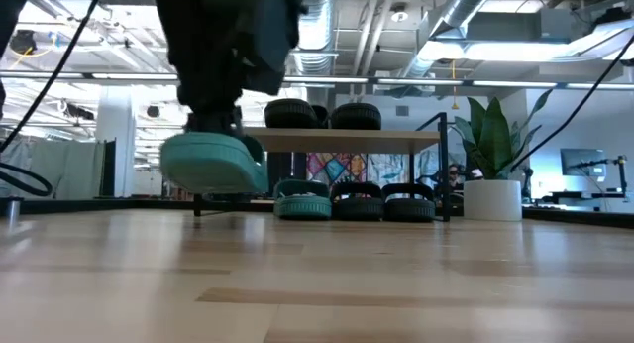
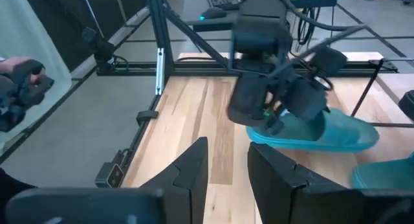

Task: Pick and place slides into the shelf
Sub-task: Put the left green slide under the shelf

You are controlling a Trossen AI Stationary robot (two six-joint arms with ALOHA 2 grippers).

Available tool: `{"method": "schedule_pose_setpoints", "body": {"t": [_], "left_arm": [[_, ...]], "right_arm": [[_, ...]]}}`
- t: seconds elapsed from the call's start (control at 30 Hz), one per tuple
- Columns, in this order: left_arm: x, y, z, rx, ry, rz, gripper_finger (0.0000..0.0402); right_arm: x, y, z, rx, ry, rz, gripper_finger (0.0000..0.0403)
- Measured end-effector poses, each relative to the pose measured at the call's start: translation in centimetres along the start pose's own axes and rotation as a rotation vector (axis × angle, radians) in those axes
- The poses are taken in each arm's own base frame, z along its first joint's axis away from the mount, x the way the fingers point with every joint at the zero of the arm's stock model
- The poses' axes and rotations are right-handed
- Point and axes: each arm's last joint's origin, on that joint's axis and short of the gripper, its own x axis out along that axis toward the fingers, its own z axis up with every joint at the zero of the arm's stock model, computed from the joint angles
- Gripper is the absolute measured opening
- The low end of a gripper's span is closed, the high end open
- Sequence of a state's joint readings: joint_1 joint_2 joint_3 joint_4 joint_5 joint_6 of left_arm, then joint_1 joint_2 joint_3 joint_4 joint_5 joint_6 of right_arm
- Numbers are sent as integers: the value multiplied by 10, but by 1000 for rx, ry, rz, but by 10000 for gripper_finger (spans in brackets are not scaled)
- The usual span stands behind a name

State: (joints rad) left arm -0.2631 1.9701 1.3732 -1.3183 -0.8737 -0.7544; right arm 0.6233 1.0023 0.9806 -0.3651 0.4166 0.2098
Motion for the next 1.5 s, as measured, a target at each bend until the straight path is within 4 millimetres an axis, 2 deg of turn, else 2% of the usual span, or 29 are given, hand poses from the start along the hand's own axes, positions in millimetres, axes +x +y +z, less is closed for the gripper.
{"method": "schedule_pose_setpoints", "body": {"t": [0.37, 1.27, 1.5], "left_arm": [[33, 9, 20, 39, 32, -66, 0], [89, 45, 37, 87, 162, -124, 1], [98, 51, 38, 84, 197, -161, 47]], "right_arm": [[-2, 5, -1, -5, 0, 20, 98], [-2, 5, -1, 20, 0, 20, 98], [-2, 5, -1, 20, 0, 20, 98]]}}
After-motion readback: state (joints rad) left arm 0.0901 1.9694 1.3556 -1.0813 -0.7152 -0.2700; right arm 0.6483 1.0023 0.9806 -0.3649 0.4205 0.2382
